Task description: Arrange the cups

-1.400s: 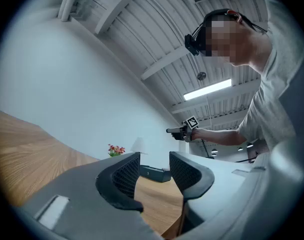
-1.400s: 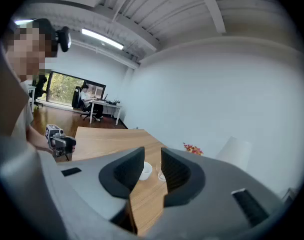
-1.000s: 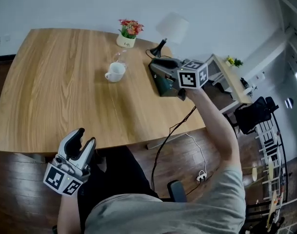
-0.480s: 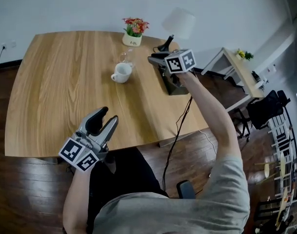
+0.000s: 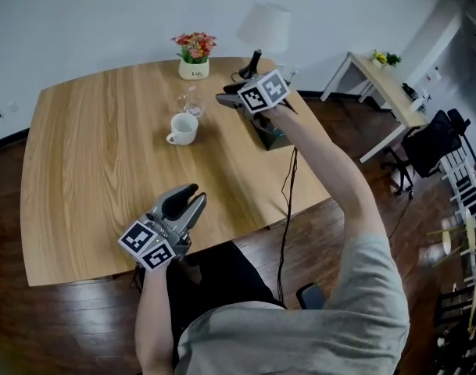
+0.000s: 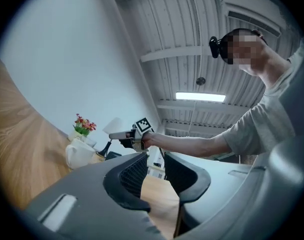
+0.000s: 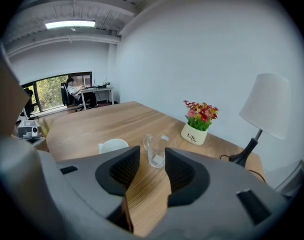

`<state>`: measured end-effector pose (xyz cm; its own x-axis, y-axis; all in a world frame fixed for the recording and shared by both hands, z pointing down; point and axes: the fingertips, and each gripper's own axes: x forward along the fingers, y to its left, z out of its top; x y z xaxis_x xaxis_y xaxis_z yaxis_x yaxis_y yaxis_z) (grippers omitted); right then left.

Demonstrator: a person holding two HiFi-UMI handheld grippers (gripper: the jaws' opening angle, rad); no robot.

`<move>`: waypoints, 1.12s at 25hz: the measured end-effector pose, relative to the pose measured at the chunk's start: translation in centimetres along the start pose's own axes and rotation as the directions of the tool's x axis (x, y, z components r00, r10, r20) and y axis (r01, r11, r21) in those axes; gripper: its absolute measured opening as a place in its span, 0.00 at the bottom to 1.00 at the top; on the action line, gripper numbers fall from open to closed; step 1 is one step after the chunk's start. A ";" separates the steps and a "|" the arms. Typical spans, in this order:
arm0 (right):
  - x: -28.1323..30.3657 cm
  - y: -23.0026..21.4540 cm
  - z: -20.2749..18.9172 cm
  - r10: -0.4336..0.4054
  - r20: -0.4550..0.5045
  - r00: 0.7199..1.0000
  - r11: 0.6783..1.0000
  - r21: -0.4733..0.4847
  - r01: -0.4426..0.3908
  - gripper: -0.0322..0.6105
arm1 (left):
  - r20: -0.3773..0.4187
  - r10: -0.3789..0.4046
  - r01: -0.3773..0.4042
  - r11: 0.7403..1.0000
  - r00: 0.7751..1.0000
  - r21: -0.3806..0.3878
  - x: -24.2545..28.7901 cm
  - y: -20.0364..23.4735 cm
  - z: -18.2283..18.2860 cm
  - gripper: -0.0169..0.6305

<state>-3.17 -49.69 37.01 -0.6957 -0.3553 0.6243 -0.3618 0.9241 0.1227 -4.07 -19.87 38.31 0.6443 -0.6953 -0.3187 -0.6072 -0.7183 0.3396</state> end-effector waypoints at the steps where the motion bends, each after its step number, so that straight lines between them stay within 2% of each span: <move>1: 0.6 -0.5 -0.2 -0.007 -0.011 1.000 1.000 0.014 0.007 0.32 | -0.030 -0.001 0.001 1.000 1.000 -0.020 0.3 0.2 -0.6 0.19; 4: 2.9 -2.0 -0.6 -0.032 -0.050 0.998 0.998 0.048 0.034 0.32 | -0.116 0.005 -0.012 0.998 0.993 -0.054 1.2 0.6 -2.1 0.18; 7: 5.1 -4.0 -0.5 -0.082 -0.086 0.993 0.994 0.071 0.089 0.32 | -0.213 0.028 -0.037 0.998 0.977 -0.041 1.9 1.0 -4.0 0.18; 10: 6.4 -5.9 0.2 -0.104 -0.097 0.990 0.983 0.144 0.117 0.32 | -0.332 0.071 -0.072 0.997 0.941 0.011 2.5 1.5 -6.6 0.18; 12: 7.2 -6.6 0.6 -0.095 -0.111 0.989 0.975 0.192 0.115 0.32 | -0.367 0.107 -0.087 0.994 0.924 0.071 2.7 1.5 -7.5 0.11; 14: 8.2 -6.9 0.8 -0.089 -0.139 0.986 0.974 0.196 0.116 0.32 | -0.376 0.128 -0.096 0.990 0.918 0.104 2.7 1.5 -7.7 0.11; 18: 10.3 -6.8 0.6 -0.076 -0.197 0.977 0.978 0.178 0.112 0.32 | -0.378 0.140 -0.104 0.988 0.915 0.114 2.6 1.5 -7.8 0.11; 22: 11.9 -7.0 -1.6 -0.083 -0.338 0.937 0.982 0.132 0.134 0.32 | -0.375 0.144 -0.106 0.987 0.916 0.119 2.8 1.5 -7.8 0.11; 23: 12.2 -6.7 -1.9 -0.072 -0.353 0.933 0.984 0.129 0.125 0.27 | -0.377 0.145 -0.107 0.987 0.915 0.120 2.8 1.5 -7.8 0.11; 24: 12.5 -6.3 -1.9 -0.062 -0.360 0.931 0.985 0.130 0.116 0.17 | -0.377 0.148 -0.110 0.987 0.914 0.119 2.7 1.5 -7.8 0.11; 25: 12.7 -6.0 -1.9 -0.058 -0.366 0.929 0.985 0.129 0.112 0.13 | -0.376 0.150 -0.114 0.987 0.915 0.115 2.6 1.6 -7.8 0.11; 28: 12.8 -5.7 -1.8 -0.044 -0.362 0.931 0.981 0.160 0.108 0.10 | -0.366 0.146 -0.121 0.989 0.919 0.089 2.5 1.9 -7.4 0.11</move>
<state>-8.91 -59.29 45.66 -0.4076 -0.3202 0.8552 -0.5294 0.8459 0.0644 -0.15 -22.74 44.74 0.6737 -0.7346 0.0802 -0.7199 -0.6280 0.2955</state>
